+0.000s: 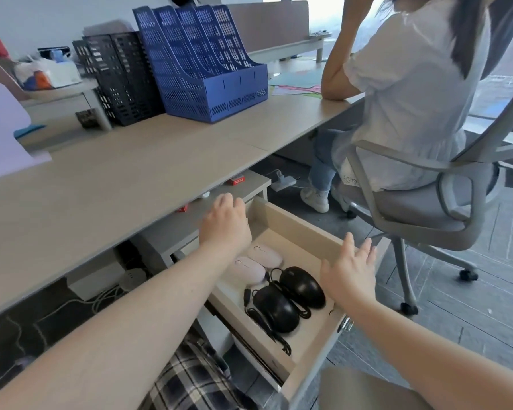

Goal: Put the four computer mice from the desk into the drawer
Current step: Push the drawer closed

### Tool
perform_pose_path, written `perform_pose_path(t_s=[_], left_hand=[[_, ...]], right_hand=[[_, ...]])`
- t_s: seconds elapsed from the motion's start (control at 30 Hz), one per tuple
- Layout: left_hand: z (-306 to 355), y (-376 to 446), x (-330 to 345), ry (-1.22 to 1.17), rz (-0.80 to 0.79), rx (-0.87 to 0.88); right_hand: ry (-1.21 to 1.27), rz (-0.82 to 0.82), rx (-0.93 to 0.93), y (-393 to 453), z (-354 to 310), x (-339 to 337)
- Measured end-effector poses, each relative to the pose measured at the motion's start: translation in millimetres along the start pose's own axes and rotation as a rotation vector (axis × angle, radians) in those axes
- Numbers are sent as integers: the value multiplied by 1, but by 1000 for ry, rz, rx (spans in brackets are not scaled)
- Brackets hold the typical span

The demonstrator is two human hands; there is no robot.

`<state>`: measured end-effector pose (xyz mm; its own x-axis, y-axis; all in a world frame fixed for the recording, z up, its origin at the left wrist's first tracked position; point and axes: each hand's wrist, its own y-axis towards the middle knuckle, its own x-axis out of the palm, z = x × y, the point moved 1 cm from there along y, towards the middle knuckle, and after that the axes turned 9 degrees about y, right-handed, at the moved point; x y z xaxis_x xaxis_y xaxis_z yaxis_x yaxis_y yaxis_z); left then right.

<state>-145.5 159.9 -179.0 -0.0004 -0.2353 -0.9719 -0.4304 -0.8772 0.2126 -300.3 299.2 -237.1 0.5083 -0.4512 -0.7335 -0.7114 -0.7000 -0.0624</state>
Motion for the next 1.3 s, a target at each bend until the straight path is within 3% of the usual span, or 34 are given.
perform_pose_path(t_s=[0.17, 0.27, 0.6, 0.93, 1.13, 1.3], left_hand=[[-40, 13, -9, 27, -8, -91], [-62, 19, -9, 19, -38, -148], [-101, 45, 2, -39, -133, -205], [-119, 79, 9, -75, -226, -110], [-122, 97, 13, -52, -268, -60], [-128, 111, 17, -89, -267, -25]], right_hand=[[441, 54, 313, 9, 1, -14], [534, 75, 466, 7, 8, -6], [537, 84, 459, 25, -14, 30], [532, 50, 294, 39, -62, 84], [649, -9, 275, 51, -85, 123], [593, -97, 160, 50, -104, 151]])
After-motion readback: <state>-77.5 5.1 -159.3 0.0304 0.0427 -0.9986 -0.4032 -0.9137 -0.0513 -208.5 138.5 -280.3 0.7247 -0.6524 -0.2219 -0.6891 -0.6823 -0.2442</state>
